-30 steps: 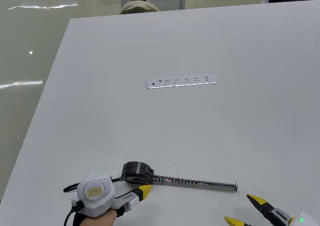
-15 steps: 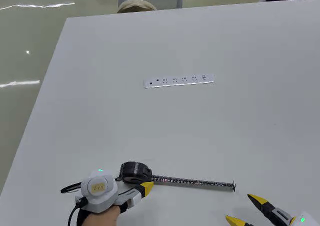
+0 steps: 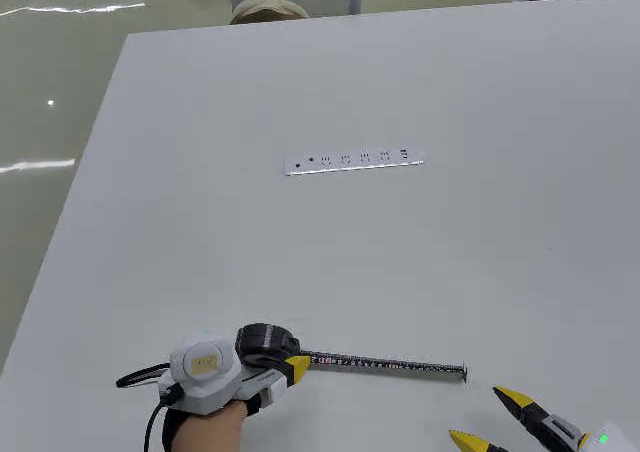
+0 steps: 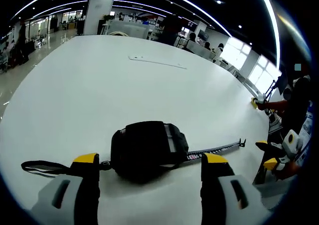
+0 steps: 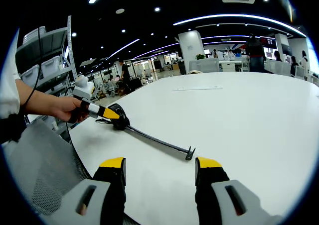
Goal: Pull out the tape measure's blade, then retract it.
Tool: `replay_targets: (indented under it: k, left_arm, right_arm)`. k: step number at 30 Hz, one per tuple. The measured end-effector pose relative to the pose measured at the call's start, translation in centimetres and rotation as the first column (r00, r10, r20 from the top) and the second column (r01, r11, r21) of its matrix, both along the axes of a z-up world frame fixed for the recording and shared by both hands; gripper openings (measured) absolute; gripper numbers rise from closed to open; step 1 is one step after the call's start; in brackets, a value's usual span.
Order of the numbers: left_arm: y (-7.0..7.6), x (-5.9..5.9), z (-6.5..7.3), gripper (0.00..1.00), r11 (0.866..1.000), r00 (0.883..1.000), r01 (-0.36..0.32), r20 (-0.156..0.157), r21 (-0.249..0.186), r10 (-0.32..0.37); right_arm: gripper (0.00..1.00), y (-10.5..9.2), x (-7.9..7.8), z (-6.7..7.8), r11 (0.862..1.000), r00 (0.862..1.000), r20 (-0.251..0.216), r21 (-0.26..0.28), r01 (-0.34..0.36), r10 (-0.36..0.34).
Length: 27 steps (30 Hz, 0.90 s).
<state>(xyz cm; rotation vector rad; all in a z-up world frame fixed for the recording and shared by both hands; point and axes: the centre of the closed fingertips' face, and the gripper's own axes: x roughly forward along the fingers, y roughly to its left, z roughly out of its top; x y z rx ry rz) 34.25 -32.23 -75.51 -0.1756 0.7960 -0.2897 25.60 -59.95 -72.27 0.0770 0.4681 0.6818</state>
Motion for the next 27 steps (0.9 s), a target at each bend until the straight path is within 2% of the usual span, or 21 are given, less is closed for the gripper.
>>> replay_targets:
  k: [10, 13, 17, 21, 23, 27]
  left_arm:
    - [0.4, 0.6, -0.5, 0.83, 0.999, 0.999, -0.044, -0.011, 0.012, 0.044]
    - [0.3, 0.8, -0.6, 0.83, 0.998, 0.998, -0.063, -0.021, 0.002, 0.063]
    - [-0.1, 0.9, -0.7, 0.82, 0.998, 0.998, -0.056, -0.022, 0.012, 0.056]
    - [0.0, 1.1, -0.8, 0.82, 0.997, 0.996, -0.079, -0.032, 0.014, 0.079]
    - [0.2, 1.1, -0.8, 0.82, 0.996, 0.995, -0.089, -0.036, 0.029, 0.090]
    - [0.3, 1.2, -1.1, 0.82, 0.994, 0.992, -0.111, -0.050, 0.021, 0.112]
  right_arm:
    - [0.56, -0.1, 0.0, 0.0, 1.000, 1.000, -0.003, -0.003, 0.003, -0.003]
    - [0.56, -0.1, 0.0, -0.1, 1.000, 1.000, -0.003, -0.004, 0.001, -0.001]
    - [0.55, -0.1, 0.0, -0.1, 1.000, 1.000, -0.004, -0.001, 0.003, -0.003]
    - [0.55, -0.2, 0.0, -0.1, 1.000, 1.000, -0.004, 0.000, 0.004, -0.004]
    - [0.55, -0.2, 0.0, -0.1, 1.000, 1.000, -0.004, 0.001, 0.004, -0.004]
    - [0.55, -0.2, -0.1, -0.3, 1.000, 1.000, -0.007, 0.002, 0.007, -0.007]
